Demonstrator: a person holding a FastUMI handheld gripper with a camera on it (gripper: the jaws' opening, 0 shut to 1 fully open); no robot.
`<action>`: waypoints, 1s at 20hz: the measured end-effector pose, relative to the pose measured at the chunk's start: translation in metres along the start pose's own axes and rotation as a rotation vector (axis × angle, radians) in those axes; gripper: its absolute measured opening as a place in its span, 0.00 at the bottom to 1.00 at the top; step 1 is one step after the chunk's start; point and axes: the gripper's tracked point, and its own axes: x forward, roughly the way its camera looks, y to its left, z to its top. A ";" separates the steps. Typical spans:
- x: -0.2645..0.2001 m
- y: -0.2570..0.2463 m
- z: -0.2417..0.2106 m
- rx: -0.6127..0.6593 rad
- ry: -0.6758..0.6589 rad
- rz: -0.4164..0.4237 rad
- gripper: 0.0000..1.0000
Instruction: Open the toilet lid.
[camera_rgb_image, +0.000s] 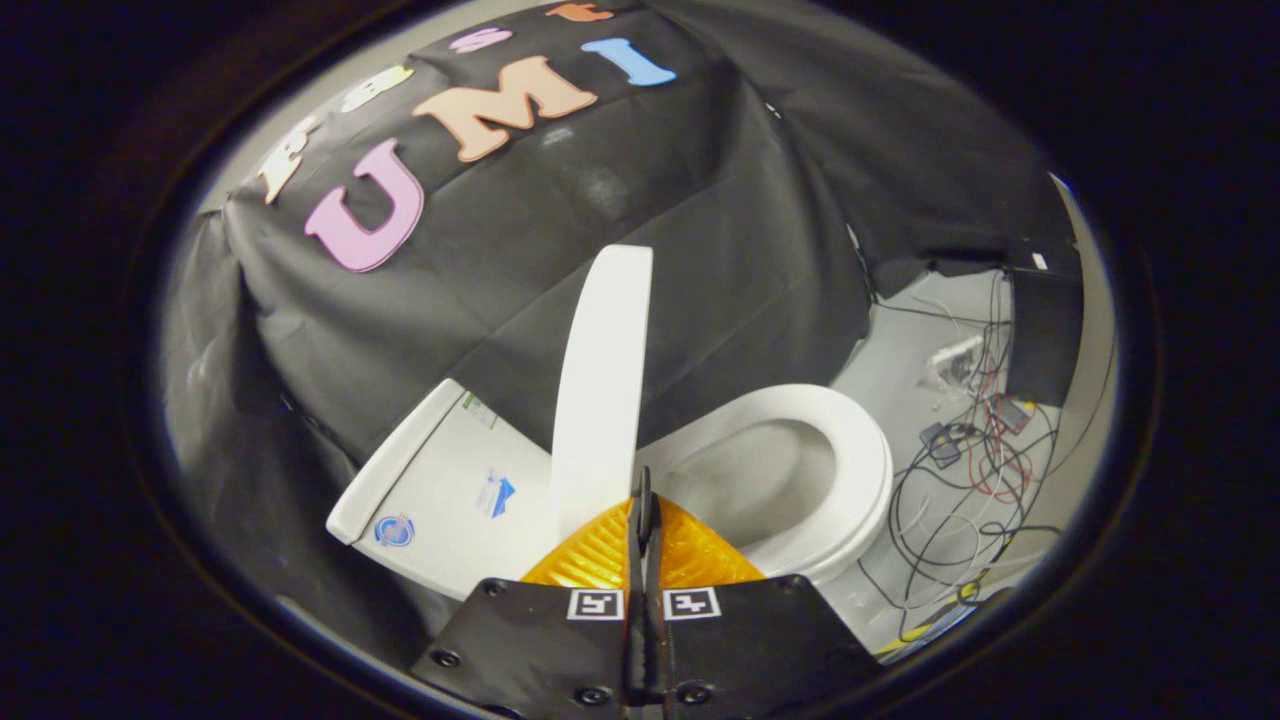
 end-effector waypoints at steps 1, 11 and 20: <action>-0.001 0.003 0.001 -0.020 0.001 -0.002 0.00; -0.005 0.063 0.012 -0.170 -0.032 0.015 0.00; -0.004 0.127 0.008 -0.322 -0.057 0.046 0.00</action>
